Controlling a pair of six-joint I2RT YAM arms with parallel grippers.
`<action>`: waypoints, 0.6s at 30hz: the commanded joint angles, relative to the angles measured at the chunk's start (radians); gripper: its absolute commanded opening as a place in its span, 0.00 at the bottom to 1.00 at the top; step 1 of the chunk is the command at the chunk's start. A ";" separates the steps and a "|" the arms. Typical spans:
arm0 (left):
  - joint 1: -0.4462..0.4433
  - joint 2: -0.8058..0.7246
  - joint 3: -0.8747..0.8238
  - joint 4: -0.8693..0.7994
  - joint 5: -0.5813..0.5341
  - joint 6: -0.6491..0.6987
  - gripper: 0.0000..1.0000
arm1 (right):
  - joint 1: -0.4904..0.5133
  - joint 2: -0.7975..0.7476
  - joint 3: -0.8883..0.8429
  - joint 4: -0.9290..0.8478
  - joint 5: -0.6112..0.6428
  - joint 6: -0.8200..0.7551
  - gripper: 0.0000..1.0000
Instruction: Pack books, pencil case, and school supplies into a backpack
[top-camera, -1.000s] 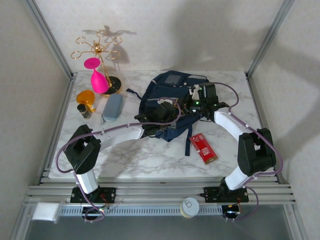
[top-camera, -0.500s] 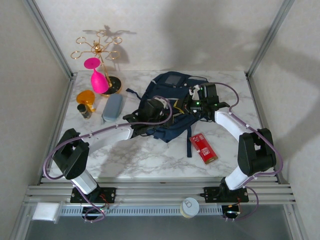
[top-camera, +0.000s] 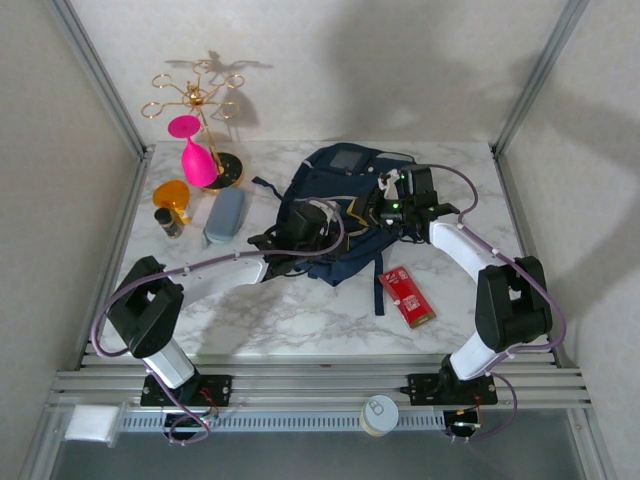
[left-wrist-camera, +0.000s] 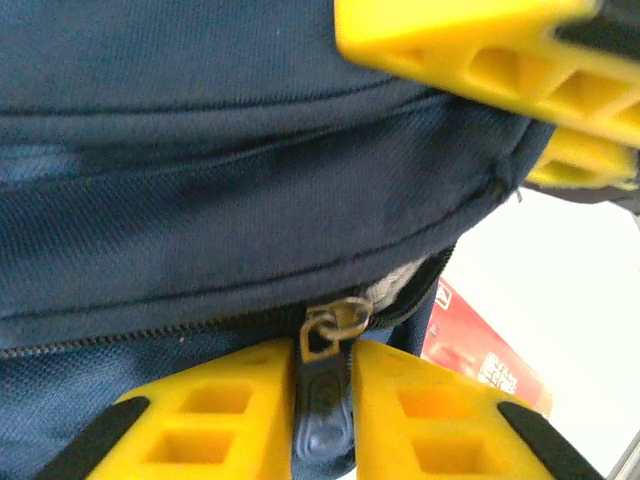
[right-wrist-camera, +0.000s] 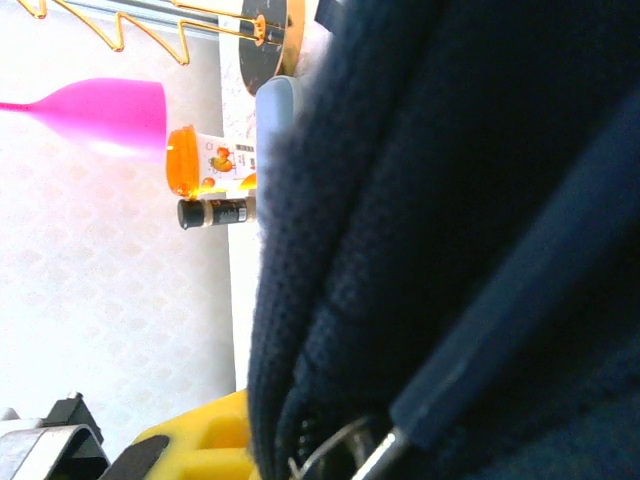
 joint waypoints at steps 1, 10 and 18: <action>-0.002 -0.017 -0.031 -0.017 0.006 0.003 0.20 | -0.005 -0.004 0.054 0.077 -0.035 -0.006 0.00; 0.012 -0.026 -0.018 -0.043 0.016 0.026 0.03 | -0.008 0.002 0.071 0.045 -0.028 -0.026 0.00; 0.095 -0.113 -0.055 -0.146 0.015 0.097 0.00 | -0.028 -0.013 0.071 0.006 -0.050 -0.053 0.00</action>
